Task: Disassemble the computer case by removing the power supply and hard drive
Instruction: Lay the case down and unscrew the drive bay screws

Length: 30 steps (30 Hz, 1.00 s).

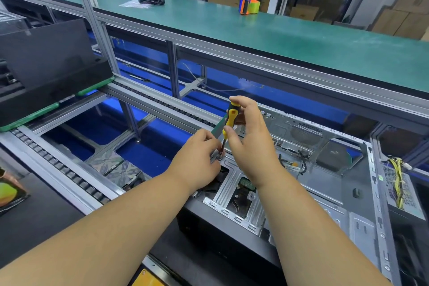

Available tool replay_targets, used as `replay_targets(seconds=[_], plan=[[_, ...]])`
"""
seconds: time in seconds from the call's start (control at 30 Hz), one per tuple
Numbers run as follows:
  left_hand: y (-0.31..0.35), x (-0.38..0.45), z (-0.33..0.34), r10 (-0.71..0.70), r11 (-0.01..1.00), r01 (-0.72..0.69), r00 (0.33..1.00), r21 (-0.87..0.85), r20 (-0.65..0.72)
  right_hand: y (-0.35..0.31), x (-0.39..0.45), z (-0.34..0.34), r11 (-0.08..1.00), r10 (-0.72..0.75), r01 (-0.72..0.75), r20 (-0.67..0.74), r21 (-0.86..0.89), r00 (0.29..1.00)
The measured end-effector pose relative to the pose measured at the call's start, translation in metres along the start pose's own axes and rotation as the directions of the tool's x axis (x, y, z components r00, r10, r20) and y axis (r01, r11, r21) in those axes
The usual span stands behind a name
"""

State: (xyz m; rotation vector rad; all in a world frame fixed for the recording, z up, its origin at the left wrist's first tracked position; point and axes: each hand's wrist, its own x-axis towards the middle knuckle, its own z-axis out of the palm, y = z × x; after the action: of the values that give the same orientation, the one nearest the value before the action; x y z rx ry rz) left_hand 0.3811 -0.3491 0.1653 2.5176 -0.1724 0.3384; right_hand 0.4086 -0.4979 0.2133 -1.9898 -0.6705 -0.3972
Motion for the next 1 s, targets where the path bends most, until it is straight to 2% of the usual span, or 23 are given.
replay_targets(seconds=[0.1,0.27,0.4,0.5,0.67,0.77,1.0], plan=[[-0.0006,0.0001,0.0004,-0.006,1.0,0.006,1.0,0.0,0.006,0.0006,-0.0003,0.0022,0.999,-0.046,0.046,-0.021,-0.009,0.999],[-0.0005,0.0004,0.0008,0.0,1.0,0.0,1.0,0.012,0.001,0.0011,-0.0005,0.0011,1.0,-0.016,0.016,-0.027,-0.002,1.0],[0.0002,0.0005,-0.0002,0.015,1.0,-0.015,1.0,-0.006,0.004,-0.0044,0.0006,0.0013,0.999,0.037,-0.04,0.085,0.035,0.996],[-0.0009,0.0003,0.0003,0.012,1.0,-0.012,1.0,-0.007,0.003,-0.0065,0.0001,0.0005,0.998,0.016,-0.024,0.125,0.061,0.992],[-0.0029,0.0004,0.0007,-0.007,1.0,0.007,1.0,0.0,0.018,-0.0026,-0.0009,0.0009,0.998,-0.062,0.061,0.013,0.035,0.998],[-0.0011,0.0,0.0007,-0.005,1.0,0.005,1.0,0.013,0.004,-0.0006,-0.0001,0.0002,0.999,-0.039,0.04,-0.032,0.03,0.999],[0.0008,0.0,0.0002,0.002,1.0,-0.002,1.0,0.017,0.003,-0.0034,0.0005,-0.0024,0.997,0.03,-0.035,0.081,0.065,0.996]])
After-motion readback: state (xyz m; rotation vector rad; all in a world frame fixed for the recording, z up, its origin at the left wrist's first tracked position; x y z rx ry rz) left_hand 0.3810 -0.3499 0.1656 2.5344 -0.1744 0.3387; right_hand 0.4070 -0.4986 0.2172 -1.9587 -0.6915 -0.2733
